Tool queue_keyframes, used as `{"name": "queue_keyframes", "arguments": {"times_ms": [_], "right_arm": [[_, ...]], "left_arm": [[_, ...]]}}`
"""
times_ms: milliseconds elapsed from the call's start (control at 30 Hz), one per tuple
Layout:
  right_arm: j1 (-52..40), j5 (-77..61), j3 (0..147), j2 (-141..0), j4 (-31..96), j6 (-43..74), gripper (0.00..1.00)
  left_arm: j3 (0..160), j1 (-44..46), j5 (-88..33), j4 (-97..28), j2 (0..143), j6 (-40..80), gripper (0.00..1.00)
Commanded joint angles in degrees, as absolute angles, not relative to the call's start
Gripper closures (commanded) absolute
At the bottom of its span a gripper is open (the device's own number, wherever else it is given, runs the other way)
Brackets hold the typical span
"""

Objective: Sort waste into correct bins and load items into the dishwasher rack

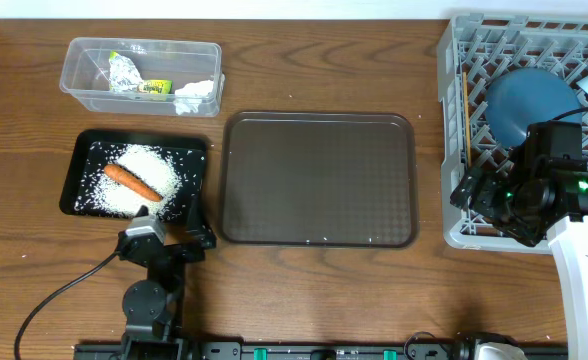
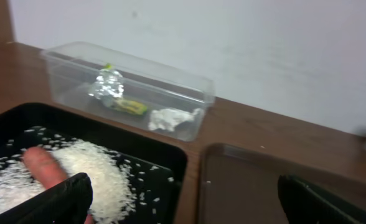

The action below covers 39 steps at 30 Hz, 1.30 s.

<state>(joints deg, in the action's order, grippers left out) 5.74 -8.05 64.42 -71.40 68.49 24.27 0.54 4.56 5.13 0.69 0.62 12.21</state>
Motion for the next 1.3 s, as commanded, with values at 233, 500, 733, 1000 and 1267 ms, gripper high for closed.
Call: {"name": "queue_keyframes", "arguments": {"times_ms": [233, 500, 733, 1000, 1267], "right_arm": [[6.35, -7.70, 64.79, -70.94, 68.53, 23.49, 0.01], [6.35, -7.70, 64.79, -70.94, 68.53, 23.49, 0.01], [6.35, -7.70, 64.79, -70.94, 68.53, 23.49, 0.01], [6.35, -7.70, 64.79, -70.94, 68.53, 23.49, 0.01], [6.35, -7.70, 64.79, -70.94, 68.53, 23.49, 0.01]], "left_arm": [[0.21, 4.19, 7.11, -3.55, 0.08, 14.68, 0.02], [0.21, 4.19, 6.72, -3.55, 0.08, 14.70, 0.02], [0.23, 4.19, 6.72, -3.57, 0.08, 14.68, 0.02], [0.23, 4.19, 6.72, -3.57, 0.23, 14.70, 0.02], [0.23, 4.19, 6.72, -3.57, 0.23, 14.68, 0.02]]}}
